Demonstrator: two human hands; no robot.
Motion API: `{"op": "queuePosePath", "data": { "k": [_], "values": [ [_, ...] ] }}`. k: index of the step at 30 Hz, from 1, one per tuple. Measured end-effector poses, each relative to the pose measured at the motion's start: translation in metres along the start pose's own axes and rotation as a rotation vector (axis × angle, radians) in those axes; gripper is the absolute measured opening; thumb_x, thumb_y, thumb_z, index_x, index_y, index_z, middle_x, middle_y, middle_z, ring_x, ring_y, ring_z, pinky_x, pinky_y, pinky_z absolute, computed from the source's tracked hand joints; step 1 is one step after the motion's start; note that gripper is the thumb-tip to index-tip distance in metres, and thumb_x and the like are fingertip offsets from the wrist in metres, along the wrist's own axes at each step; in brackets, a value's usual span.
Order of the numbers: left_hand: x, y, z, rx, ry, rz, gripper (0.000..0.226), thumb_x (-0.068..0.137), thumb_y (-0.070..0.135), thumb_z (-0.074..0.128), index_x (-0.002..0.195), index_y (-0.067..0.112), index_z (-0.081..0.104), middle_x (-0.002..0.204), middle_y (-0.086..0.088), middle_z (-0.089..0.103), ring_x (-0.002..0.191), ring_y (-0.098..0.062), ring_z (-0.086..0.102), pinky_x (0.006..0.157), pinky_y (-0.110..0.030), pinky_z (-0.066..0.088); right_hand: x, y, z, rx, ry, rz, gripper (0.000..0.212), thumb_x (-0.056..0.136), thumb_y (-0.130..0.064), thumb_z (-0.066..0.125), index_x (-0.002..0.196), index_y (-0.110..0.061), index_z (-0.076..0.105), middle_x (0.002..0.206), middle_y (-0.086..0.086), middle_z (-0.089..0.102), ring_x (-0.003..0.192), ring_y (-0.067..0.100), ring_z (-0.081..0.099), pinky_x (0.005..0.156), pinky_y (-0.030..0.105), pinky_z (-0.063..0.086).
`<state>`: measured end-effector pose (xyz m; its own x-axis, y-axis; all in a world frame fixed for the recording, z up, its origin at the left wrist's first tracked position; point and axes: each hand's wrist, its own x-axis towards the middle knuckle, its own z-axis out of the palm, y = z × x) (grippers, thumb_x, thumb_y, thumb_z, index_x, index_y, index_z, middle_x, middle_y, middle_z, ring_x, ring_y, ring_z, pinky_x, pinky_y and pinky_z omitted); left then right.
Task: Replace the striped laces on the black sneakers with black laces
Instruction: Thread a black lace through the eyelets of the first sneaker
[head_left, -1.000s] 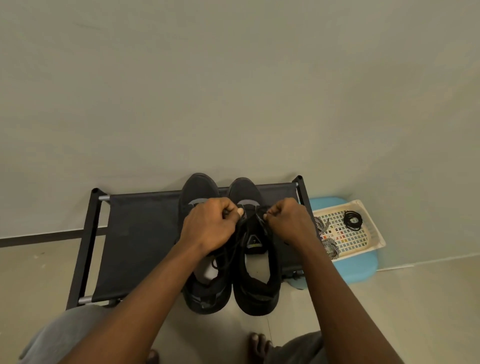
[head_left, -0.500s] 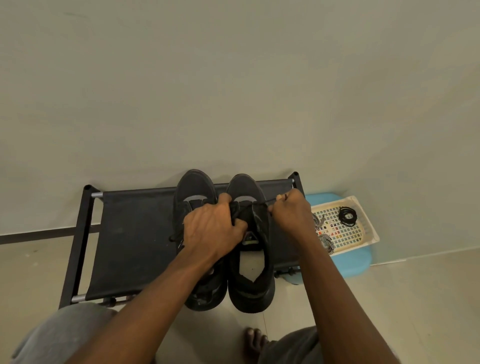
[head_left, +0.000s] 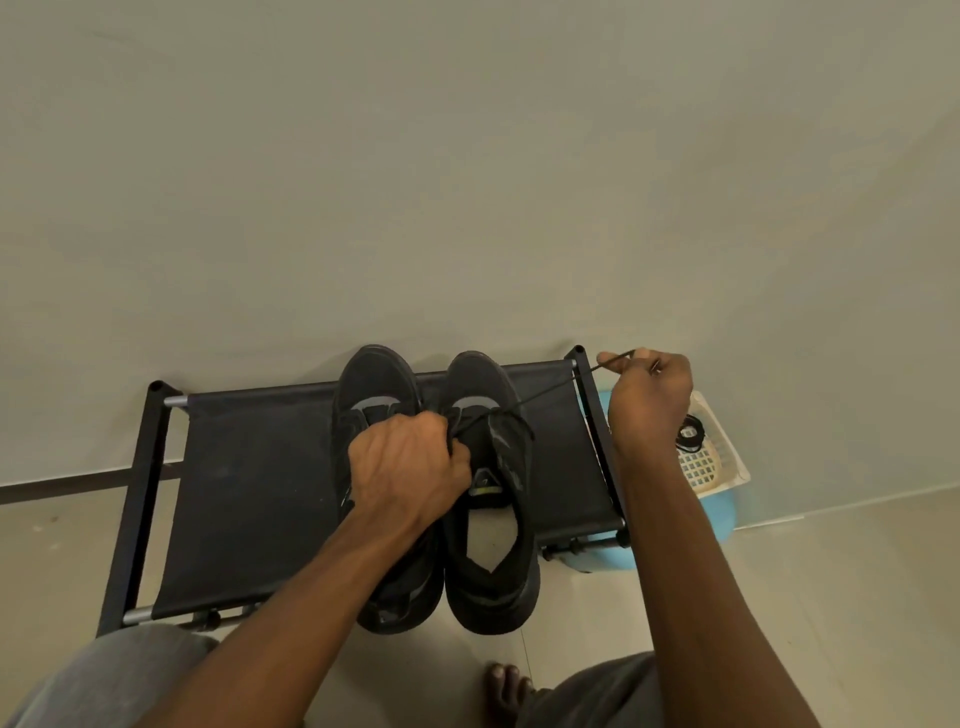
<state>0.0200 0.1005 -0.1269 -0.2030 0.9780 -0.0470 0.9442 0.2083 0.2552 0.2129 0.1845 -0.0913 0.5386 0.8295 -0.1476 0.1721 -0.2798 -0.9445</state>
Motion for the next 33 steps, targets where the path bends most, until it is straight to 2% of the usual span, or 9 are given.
{"op": "queuePosePath", "data": {
  "k": [4, 6, 11, 13, 15, 20, 24, 29, 33],
  "values": [
    [0.002, 0.0, -0.002, -0.084, 0.037, -0.077, 0.04, 0.09, 0.037, 0.059, 0.058, 0.019, 0.043, 0.054, 0.004, 0.05, 0.047, -0.01, 0.042, 0.049, -0.027, 0.025, -0.002, -0.011, 0.002, 0.158, 0.076, -0.121, 0.01, 0.109, -0.023, 0.041, 0.104, -0.018, 0.048, 0.082, -0.01, 0.078, 0.093, 0.006, 0.064, 0.092, 0.018, 0.041],
    [0.003, -0.001, -0.004, -0.098, 0.031, -0.1, 0.04, 0.089, 0.036, 0.06, 0.057, 0.019, 0.043, 0.054, 0.003, 0.05, 0.048, -0.011, 0.044, 0.05, -0.028, 0.027, -0.001, -0.01, 0.001, 0.213, 0.121, -0.132, 0.01, 0.109, -0.021, 0.041, 0.104, -0.017, 0.048, 0.078, -0.007, 0.077, 0.095, 0.012, 0.067, 0.092, 0.023, 0.043],
    [0.004, -0.002, -0.004, -0.126, 0.019, -0.086, 0.039, 0.089, 0.038, 0.062, 0.058, 0.019, 0.046, 0.054, 0.004, 0.052, 0.049, -0.012, 0.049, 0.051, -0.027, 0.031, 0.001, -0.012, -0.004, 0.271, 0.199, -0.14, 0.009, 0.109, -0.019, 0.042, 0.107, -0.014, 0.05, 0.079, -0.001, 0.075, 0.079, -0.005, 0.064, 0.077, 0.0, 0.038],
    [0.004, -0.002, -0.006, -0.158, 0.023, -0.076, 0.04, 0.089, 0.041, 0.062, 0.059, 0.019, 0.047, 0.054, 0.005, 0.052, 0.049, -0.012, 0.05, 0.049, -0.026, 0.032, 0.008, -0.006, -0.007, 0.287, 0.183, -0.077, 0.01, 0.108, -0.022, 0.044, 0.106, -0.015, 0.052, 0.077, -0.001, 0.076, 0.073, 0.004, 0.061, 0.089, 0.018, 0.044],
    [0.004, -0.002, -0.008, -0.243, 0.036, -0.091, 0.043, 0.09, 0.047, 0.063, 0.061, 0.018, 0.051, 0.054, 0.005, 0.056, 0.052, -0.011, 0.054, 0.052, -0.026, 0.038, 0.013, 0.002, -0.004, 0.273, 0.127, 0.013, 0.01, 0.106, -0.024, 0.047, 0.103, -0.018, 0.055, 0.076, -0.002, 0.077, 0.067, 0.013, 0.053, 0.085, 0.039, 0.042],
    [0.02, -0.009, -0.018, -0.839, 0.161, -0.188, 0.051, 0.091, 0.042, 0.071, 0.061, 0.01, 0.045, 0.051, 0.004, 0.044, 0.05, -0.012, 0.044, 0.058, -0.033, 0.043, 0.006, 0.004, 0.011, 0.277, -0.079, 0.147, 0.01, 0.102, -0.017, 0.053, 0.097, -0.016, 0.061, 0.064, -0.005, 0.067, 0.052, 0.007, 0.046, 0.053, 0.023, 0.038],
    [0.027, -0.016, -0.043, -1.282, 0.21, -0.051, 0.04, 0.102, 0.02, 0.066, 0.069, 0.0, 0.053, 0.061, -0.011, 0.052, 0.059, -0.022, 0.045, 0.059, -0.032, 0.043, -0.01, -0.002, 0.019, 0.087, -0.375, -0.062, 0.012, 0.099, -0.017, 0.062, 0.106, -0.021, 0.071, 0.061, -0.006, 0.054, 0.05, 0.005, 0.04, 0.049, 0.023, 0.034],
    [0.022, -0.014, -0.057, -1.132, 0.077, 0.294, 0.041, 0.108, 0.032, 0.055, 0.075, 0.012, 0.07, 0.062, 0.004, 0.064, 0.058, -0.016, 0.058, 0.059, -0.03, 0.046, -0.055, -0.025, 0.031, -0.037, -1.029, -0.379, 0.027, 0.095, -0.001, 0.066, 0.117, -0.017, 0.066, 0.068, -0.011, 0.064, 0.065, 0.0, 0.057, 0.066, 0.021, 0.051],
    [0.021, -0.026, -0.058, -1.015, 0.046, 0.319, 0.046, 0.106, 0.037, 0.055, 0.066, 0.02, 0.068, 0.056, 0.001, 0.058, 0.052, -0.02, 0.051, 0.055, -0.035, 0.04, -0.053, -0.009, 0.039, -0.381, -0.79, -0.561, 0.011, 0.095, -0.027, 0.065, 0.088, -0.027, 0.073, 0.082, -0.009, 0.073, 0.08, 0.005, 0.07, 0.076, 0.042, 0.059]
  ]
}}
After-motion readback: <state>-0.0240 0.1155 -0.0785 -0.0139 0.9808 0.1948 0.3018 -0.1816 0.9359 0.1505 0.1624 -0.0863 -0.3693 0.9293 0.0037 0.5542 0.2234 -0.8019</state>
